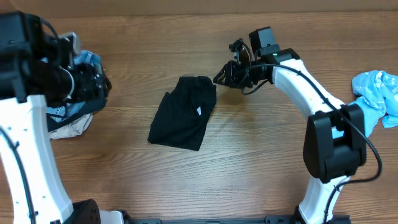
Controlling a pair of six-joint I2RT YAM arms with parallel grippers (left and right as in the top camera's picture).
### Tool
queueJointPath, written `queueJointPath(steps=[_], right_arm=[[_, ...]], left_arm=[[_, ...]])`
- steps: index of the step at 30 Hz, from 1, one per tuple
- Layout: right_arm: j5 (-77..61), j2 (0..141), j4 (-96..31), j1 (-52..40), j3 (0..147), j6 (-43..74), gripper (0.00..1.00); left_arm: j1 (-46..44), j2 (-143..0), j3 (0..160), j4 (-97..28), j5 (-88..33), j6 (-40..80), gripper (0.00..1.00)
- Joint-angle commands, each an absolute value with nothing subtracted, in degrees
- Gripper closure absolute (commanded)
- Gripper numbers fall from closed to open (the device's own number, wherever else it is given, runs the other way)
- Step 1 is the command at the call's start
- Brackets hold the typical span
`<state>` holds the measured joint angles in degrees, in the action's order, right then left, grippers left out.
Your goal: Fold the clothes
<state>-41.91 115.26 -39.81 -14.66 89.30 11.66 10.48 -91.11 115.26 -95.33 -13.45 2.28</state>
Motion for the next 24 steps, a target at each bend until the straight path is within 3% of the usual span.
queueJointPath(steps=[1, 4, 7, 14, 19, 24], right_arm=[[-48.88, 111.24, -35.81, -16.36, 90.17, 11.64, 0.96], [-45.34, 111.35, -32.47, -21.10, 90.13, 12.12, 0.96], [-35.07, 111.50, -29.08, -26.70, 90.13, 12.45, 0.96], [-11.84, 119.02, -28.75, -32.49, 90.13, 19.73, 0.96], [-1.02, 119.96, -34.20, -26.57, 90.13, 19.86, 0.92], [-2.87, 119.74, -43.77, -19.25, 90.13, 22.83, 0.96]], left_arm=[[10.04, -91.59, 99.68, -88.64, -13.69, 0.10, 0.36], [10.13, -91.59, 87.20, -78.50, -17.10, -0.80, 0.57], [10.11, -91.59, 80.36, -71.53, -20.01, -4.51, 0.62], [10.04, -91.61, 68.93, -62.74, -29.71, -11.11, 0.45], [10.04, -91.61, 63.83, -58.96, -30.52, -11.40, 0.42], [10.04, -91.61, 63.07, -56.07, -30.52, -11.38, 0.38]])
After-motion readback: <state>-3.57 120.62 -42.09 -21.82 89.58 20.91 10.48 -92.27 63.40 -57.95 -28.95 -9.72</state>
